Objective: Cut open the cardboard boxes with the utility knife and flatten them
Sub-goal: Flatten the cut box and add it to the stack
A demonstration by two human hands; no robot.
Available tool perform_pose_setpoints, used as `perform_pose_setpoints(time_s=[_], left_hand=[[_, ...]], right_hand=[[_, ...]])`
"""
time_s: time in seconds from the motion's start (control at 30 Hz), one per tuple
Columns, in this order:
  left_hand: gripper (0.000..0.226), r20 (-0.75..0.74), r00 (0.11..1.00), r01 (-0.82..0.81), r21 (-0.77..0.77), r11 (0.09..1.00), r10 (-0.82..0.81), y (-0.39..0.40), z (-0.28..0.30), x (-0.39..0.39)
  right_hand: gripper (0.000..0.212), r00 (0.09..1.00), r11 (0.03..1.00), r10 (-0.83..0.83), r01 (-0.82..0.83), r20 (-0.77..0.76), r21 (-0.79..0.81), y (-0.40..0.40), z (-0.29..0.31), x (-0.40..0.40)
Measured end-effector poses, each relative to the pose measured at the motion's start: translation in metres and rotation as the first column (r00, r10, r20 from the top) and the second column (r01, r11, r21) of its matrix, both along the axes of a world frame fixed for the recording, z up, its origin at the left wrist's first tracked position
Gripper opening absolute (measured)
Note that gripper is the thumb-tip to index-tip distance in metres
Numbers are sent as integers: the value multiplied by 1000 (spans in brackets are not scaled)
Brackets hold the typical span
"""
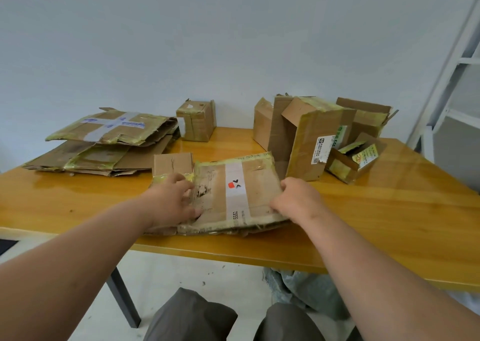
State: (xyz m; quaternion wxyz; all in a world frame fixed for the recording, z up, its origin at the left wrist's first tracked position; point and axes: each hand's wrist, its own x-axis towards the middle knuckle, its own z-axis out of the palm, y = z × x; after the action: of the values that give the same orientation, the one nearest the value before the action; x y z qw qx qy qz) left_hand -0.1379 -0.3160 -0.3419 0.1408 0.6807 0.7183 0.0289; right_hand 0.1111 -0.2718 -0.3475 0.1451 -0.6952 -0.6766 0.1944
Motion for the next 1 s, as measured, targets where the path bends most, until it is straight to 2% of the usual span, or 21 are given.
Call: perform_pose_setpoints(time_s=[0.07, 0.13, 0.2, 0.23, 0.33, 0.4, 0.47, 0.6, 0.77, 0.87, 1.0], left_hand=[[84, -164, 986, 25, -59, 998, -34, 1, -8, 2], [85, -210, 976, 28, -127, 992, -55, 0, -19, 0], [84, -194, 980, 22, -153, 988, -52, 0, -30, -3], [83, -198, 979, 21, -155, 988, -52, 0, -34, -5], [86, -200, 977, 35, -202, 979, -76, 4, -29, -8], [89, -170, 983, 31, -192, 981, -64, 8, -19, -11], [89, -136, 991, -16, -117, 993, 0, 13, -15, -15], [80, -233, 972, -47, -44, 998, 36, 20, -23, -8], [80, -292, 954, -66, 15, 998, 68, 45, -17, -6], [84, -345, 936, -73, 10, 997, 72, 55, -16, -6], [97, -341, 940, -9, 52, 999, 26, 69, -16, -13]], right_hand=[[34, 963, 986, 84, -118, 256, 119, -8, 4, -3], [56, 913, 942, 228, -295, 338, 161, -14, -1, -9], [63, 851, 896, 388, -438, 354, 69, -18, -12, -18], [63, 831, 891, 430, -455, 352, -15, -19, -20, -21], [62, 829, 900, 430, -424, 357, -100, -11, -23, -24], [58, 826, 905, 400, -423, 397, -31, -5, -14, -29], [64, 830, 897, 393, -441, 396, 35, -3, -16, -35], [67, 810, 878, 464, -475, 358, -62, -1, -33, -39], [66, 833, 907, 380, -422, 403, 17, 19, -14, -52], [72, 822, 909, 351, -414, 448, 50, 32, -15, -64], [98, 809, 915, 388, -396, 442, -79, 62, -21, -66]])
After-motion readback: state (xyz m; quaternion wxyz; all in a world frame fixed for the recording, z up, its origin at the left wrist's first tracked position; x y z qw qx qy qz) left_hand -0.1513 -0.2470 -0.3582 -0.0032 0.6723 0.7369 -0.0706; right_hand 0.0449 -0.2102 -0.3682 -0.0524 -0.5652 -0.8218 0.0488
